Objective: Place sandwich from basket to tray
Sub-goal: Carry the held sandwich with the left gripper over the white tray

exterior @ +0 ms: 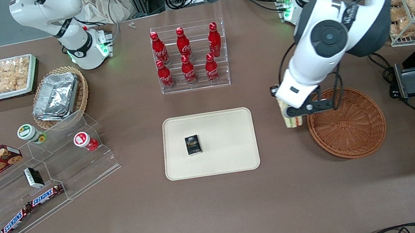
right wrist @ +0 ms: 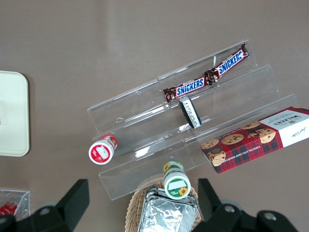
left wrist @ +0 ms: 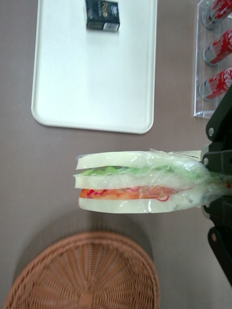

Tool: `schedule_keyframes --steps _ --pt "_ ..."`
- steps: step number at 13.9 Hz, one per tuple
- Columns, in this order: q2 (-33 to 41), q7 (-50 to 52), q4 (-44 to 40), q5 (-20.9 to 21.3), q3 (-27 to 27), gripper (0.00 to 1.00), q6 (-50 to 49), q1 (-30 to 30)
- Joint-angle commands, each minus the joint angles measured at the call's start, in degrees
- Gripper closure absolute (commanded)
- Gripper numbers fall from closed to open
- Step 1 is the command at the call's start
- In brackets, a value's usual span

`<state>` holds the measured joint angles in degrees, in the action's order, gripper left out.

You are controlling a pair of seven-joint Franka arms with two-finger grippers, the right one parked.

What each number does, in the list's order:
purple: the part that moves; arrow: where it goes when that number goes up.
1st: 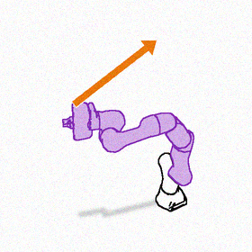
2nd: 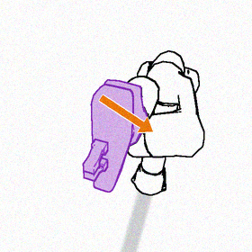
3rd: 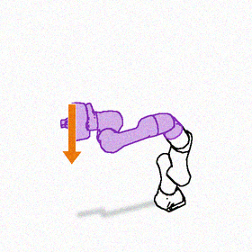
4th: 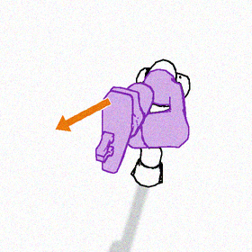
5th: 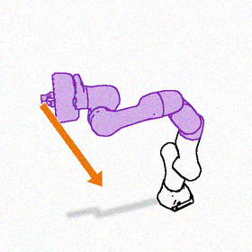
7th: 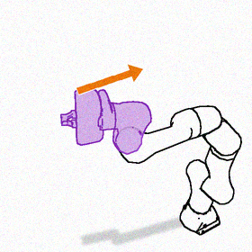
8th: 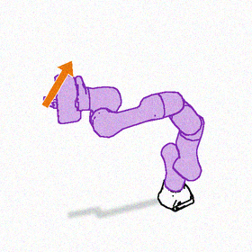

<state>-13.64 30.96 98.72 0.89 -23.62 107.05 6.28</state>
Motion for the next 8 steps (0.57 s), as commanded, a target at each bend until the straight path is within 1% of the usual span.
schedule_keyframes --steps 1,4,6,8 --pt "-4.98 2.61 -4.68 0.96 0.06 0.90 0.96 3.72" --pt "-8.32 4.36 -4.77 1.39 0.15 0.89 4.92 7.07" --pt "-11.56 9.26 -4.77 6.47 0.06 0.89 9.21 8.92" --pt "-15.43 13.50 -5.20 9.64 0.06 0.89 13.52 10.59"
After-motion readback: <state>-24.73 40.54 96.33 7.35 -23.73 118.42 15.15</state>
